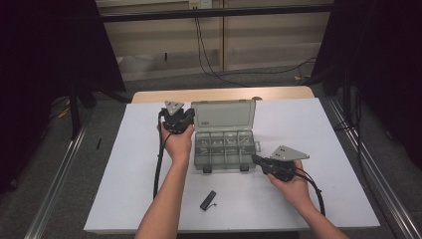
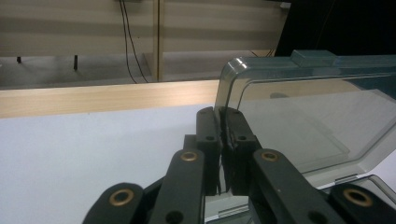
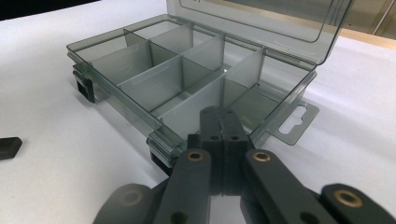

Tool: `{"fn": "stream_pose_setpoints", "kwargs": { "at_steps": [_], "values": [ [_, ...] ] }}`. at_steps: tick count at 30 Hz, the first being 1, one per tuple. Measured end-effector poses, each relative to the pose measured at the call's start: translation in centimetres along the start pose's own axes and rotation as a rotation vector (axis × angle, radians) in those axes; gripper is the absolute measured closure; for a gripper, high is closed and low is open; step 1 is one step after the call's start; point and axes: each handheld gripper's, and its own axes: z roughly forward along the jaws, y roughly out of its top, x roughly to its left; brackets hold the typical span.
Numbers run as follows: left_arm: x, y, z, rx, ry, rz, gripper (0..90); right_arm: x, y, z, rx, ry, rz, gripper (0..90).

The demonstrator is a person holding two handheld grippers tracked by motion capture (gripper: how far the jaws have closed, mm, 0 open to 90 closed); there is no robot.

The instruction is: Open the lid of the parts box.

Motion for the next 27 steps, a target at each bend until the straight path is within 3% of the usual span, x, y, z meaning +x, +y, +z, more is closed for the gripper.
{"fn": "stream_pose_setpoints", "kwargs": {
  "at_steps": [27],
  "values": [
    [0.16, 0.50, 0.88, 0.012, 0.009, -0.005, 86.9, 0.01, 0.00, 0.01, -0.001, -0.001, 0.002, 90.0]
  ]
}}
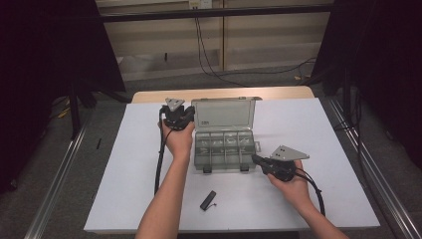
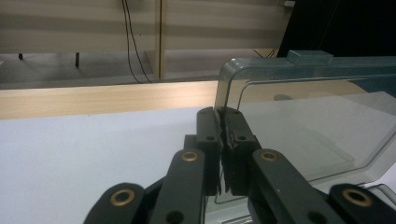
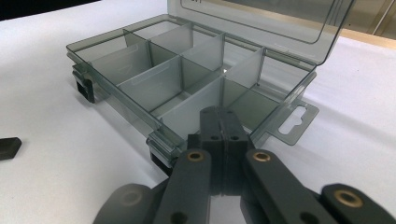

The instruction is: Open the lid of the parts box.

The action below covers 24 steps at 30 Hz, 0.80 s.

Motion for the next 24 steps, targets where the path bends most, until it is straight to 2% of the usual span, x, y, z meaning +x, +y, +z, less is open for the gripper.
{"fn": "stream_pose_setpoints", "kwargs": {
  "at_steps": [24],
  "values": [
    [0.18, 0.33, 0.69, 0.015, 0.008, -0.007, 87.0, 0.01, -0.01, 0.03, -0.001, -0.001, 0.000, 90.0]
  ]
}}
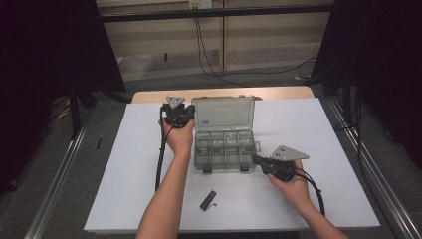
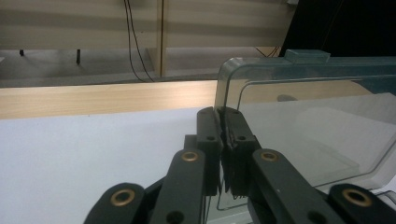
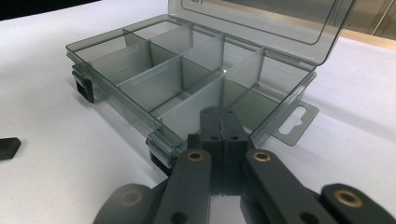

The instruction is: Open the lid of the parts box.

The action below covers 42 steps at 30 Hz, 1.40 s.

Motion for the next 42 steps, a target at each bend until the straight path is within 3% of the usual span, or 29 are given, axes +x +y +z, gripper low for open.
{"fn": "stream_pose_setpoints", "kwargs": {
  "at_steps": [23, 42],
  "values": [
    [0.1, 0.1, 0.8, 0.006, 0.012, -0.002, 87.3, 0.0, 0.0, 0.0, -0.001, -0.003, -0.005, 90.0],
    [0.2, -0.6, 1.7, 0.014, -0.012, -0.010, 87.8, 0.0, 0.0, 0.1, -0.003, -0.004, -0.011, 90.0]
  ]
}}
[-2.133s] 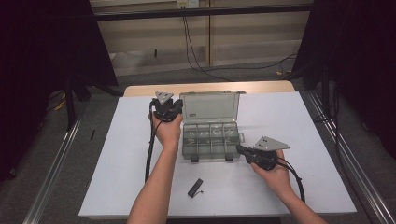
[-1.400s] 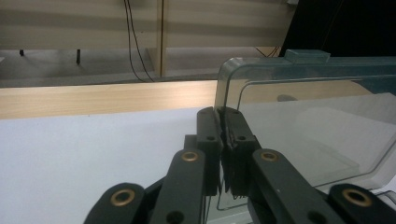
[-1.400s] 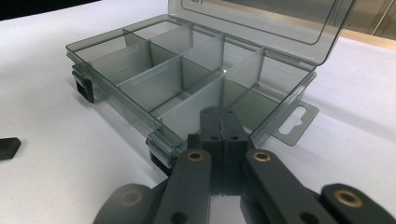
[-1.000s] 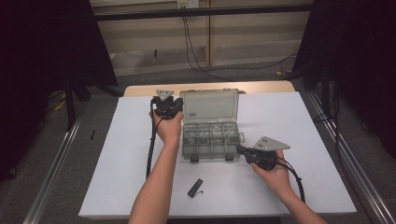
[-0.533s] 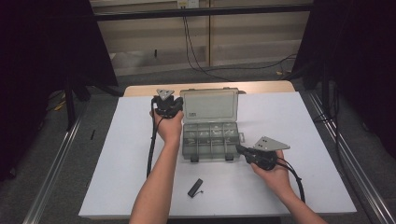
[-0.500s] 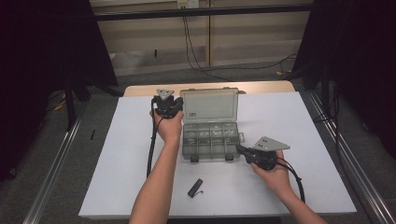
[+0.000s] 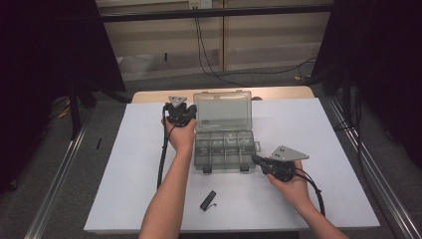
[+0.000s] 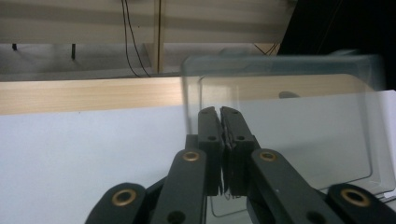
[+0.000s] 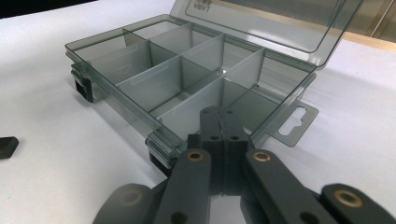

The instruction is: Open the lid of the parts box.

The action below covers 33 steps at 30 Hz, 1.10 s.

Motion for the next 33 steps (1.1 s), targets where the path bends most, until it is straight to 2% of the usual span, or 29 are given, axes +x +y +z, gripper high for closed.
{"fn": "stream_pose_setpoints", "kwargs": {
  "at_steps": [11, 21, 30, 33],
  "values": [
    [0.7, -0.5, -0.7, 0.012, 0.002, 0.005, 83.2, 0.0, 0.0, 0.0, 0.001, -0.001, 0.001, 90.0],
    [1.0, -1.6, -2.0, -0.001, -0.045, 0.017, 74.5, 0.0, 0.0, 0.0, -0.002, -0.007, -0.001, 89.4],
    [0.9, -3.0, -3.7, -0.002, -0.095, 0.051, 63.5, -0.1, 0.2, -0.2, -0.006, -0.002, 0.013, 79.3],
    [0.8, -3.3, -4.5, -0.011, -0.118, 0.037, 59.0, -0.4, 0.3, -0.6, -0.013, -0.005, 0.021, 76.3]
  ]
}}
